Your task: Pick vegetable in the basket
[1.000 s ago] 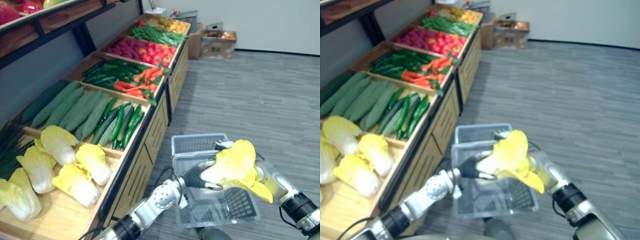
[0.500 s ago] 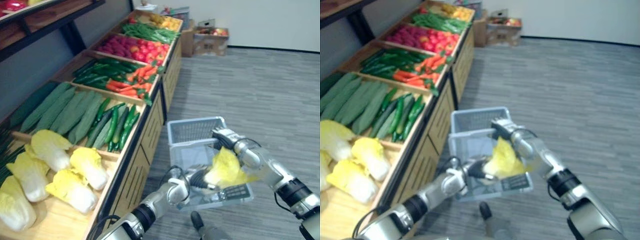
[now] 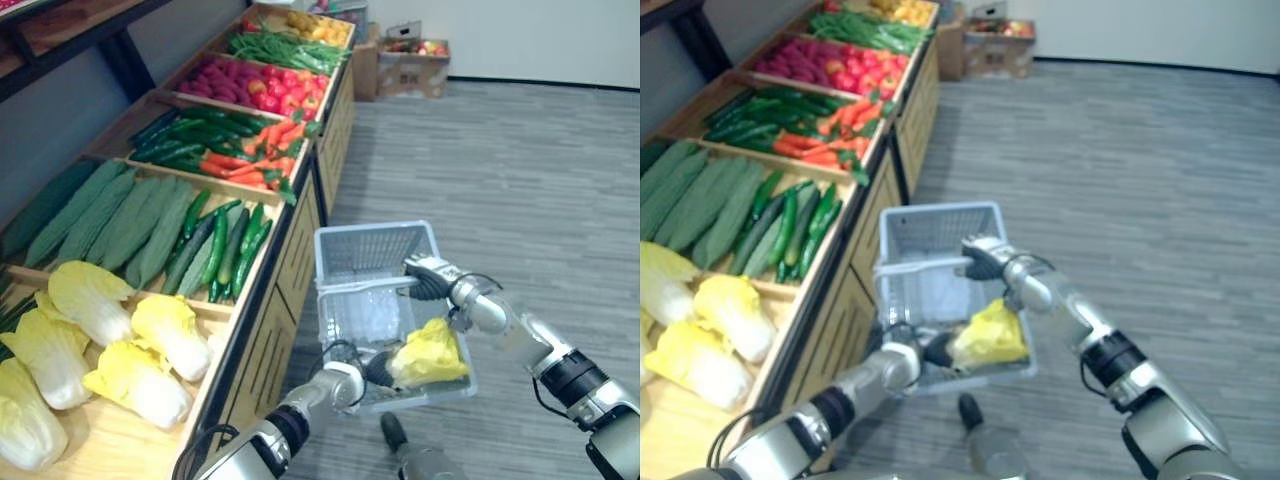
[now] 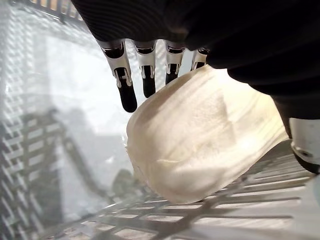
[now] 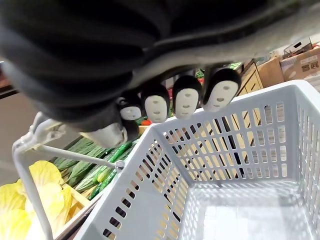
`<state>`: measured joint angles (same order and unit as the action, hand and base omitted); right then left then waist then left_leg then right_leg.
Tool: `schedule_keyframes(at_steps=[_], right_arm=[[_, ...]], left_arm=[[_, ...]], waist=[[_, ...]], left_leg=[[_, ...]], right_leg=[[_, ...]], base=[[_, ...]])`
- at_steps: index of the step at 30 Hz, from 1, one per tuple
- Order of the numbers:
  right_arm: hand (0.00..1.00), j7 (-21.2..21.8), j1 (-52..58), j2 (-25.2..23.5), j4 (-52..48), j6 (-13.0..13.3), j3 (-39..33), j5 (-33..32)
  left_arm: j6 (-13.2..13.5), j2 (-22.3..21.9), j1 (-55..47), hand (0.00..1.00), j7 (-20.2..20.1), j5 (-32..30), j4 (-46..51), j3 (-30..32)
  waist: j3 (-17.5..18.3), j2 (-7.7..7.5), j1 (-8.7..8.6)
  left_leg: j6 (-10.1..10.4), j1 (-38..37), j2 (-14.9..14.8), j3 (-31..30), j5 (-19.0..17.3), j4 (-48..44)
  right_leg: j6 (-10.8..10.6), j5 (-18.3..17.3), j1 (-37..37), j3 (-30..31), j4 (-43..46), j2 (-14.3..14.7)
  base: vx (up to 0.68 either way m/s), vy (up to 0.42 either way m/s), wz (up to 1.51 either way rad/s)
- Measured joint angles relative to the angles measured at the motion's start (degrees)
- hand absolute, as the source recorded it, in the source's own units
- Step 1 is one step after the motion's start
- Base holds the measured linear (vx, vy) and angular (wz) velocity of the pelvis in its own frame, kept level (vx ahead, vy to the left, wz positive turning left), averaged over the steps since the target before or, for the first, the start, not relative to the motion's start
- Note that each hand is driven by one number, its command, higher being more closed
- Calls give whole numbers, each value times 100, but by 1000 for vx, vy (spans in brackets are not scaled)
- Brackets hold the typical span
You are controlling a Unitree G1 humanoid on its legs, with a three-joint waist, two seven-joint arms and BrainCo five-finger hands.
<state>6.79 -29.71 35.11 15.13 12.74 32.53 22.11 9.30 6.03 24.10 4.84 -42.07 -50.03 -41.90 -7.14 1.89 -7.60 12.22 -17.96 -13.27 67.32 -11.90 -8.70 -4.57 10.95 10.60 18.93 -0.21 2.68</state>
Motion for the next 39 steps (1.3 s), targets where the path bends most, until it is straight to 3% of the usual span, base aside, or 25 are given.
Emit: schedule_keyframes(at_steps=[6, 12, 16, 21, 25, 27, 33, 36, 39], right_arm=[[100, 7, 78, 7, 154, 0, -220, -96], [100, 3, 433, -19, 575, -36, -812, -83], [100, 3, 1054, -59, 625, -248, -1346, 37], [100, -92, 1706, -367, 688, -273, -2243, 36], [100, -303, 1973, -591, 1220, -261, -2698, 35], [100, -421, 2134, -770, 1679, -262, -2944, 35], [100, -856, 2664, -1227, 3394, -316, -4043, -31], [100, -1211, 2775, -1275, 4028, -428, -4717, -217], [100, -1503, 3062, -1385, 4445, -471, -5290, -462]], left_arm=[[-112, -14, 106, 0, -37, -39, 26, 334], [-40, 315, 93, 0, -169, 146, 1313, 63], [247, 713, -53, 0, -494, 638, 3032, -335], [707, 1457, -750, 0, -703, 1507, 5203, -528], [937, 1805, -1351, 0, -733, 1977, 6071, -375], [1023, 1844, -1892, 0, -679, 2192, 6334, -27], [997, 1751, -3294, 0, -288, 2404, 6802, 2009], [997, 1207, -3586, 0, 144, 2627, 6958, 3014], [959, 364, -3801, 0, 670, 2859, 6868, 4278]], waist=[[-77, -54, -1], [-79, -50, 111], [-75, -44, 309], [-36, -35, 451], [61, -29, 579], [156, -42, 646], [404, -168, 813], [442, -191, 941], [599, -331, 1007]], left_leg=[[-89, 192, 65, -402, 78, 82], [-132, 268, 62, -715, 110, 140], [-167, 362, 1, -1016, 133, 135], [-225, 545, -36, -1501, 169, 143], [-339, 814, -11, -1968, 248, 182], [-385, 961, 35, -2294, 366, 309], [-589, 1506, 431, -3556, 938, 977], [-678, 1634, 602, -4084, 1246, 1303], [-731, 1893, 668, -4625, 1432, 1444]], right_leg=[[-19, 12, -32, -296, -77, -201], [-19, 13, -194, -596, -165, -335], [-20, 12, -289, -930, -166, -429], [-28, 4, -416, -1404, -160, -578], [-35, -4, -412, -1786, -161, -723], [-42, -15, -426, -2061, -165, -801], [-109, -141, -557, -3143, -385, -1191], [-131, -159, -623, -3630, -426, -1304], [-167, -224, -695, -4147, -428, -1391]], base=[[-117, -56, 31], [-78, -37, 28], [-62, -42, 39], [-84, -32, 49], [-71, -16, 56], [-46, -17, 90], [-44, -4, 106], [-34, 4, 89], [-26, 8, 82]])
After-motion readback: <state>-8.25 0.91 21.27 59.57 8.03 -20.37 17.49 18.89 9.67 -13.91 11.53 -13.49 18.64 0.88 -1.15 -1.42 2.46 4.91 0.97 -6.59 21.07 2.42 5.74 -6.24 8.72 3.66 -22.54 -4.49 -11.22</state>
